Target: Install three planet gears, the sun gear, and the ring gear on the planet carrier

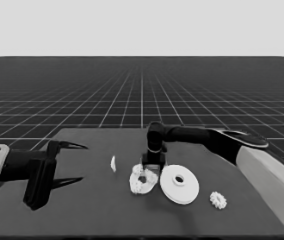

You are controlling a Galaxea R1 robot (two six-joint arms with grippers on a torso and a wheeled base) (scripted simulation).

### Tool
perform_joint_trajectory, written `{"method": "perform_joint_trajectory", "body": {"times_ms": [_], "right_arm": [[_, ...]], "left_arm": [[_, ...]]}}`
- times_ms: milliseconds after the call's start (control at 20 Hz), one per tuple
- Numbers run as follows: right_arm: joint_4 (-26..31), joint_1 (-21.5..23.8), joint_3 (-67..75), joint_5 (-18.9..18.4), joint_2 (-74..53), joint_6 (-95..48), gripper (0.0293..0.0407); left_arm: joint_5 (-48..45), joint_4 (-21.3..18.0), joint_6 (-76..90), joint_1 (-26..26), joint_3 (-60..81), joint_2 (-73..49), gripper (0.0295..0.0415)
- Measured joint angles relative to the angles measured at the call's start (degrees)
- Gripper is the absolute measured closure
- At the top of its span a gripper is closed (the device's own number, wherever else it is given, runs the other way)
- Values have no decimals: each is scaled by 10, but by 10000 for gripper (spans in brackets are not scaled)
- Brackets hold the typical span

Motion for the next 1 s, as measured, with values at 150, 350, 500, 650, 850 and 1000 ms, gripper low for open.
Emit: {"method": "perform_joint_trajectory", "body": {"times_ms": [150, 350, 500, 650, 850, 1000], "right_arm": [[9, 9, 2, -2, 0, 1, 315], [5, 7, 243, -7, -153, 43, 315], [6, 1, 356, 20, -461, -107, 315], [12, 1, 335, 32, -508, -170, 315], [-39, -57, 310, 68, -506, -188, 315], [-91, -125, 268, 108, -483, -196, 315]], "left_arm": [[0, 0, 0, 0, 0, 0, 326], [0, 0, 0, 0, 0, 0, 326], [0, 0, 0, 0, 0, 0, 326], [0, 0, 0, 0, 0, 0, 326], [0, 0, 0, 0, 0, 0, 326], [0, 0, 0, 0, 0, 0, 326]]}}
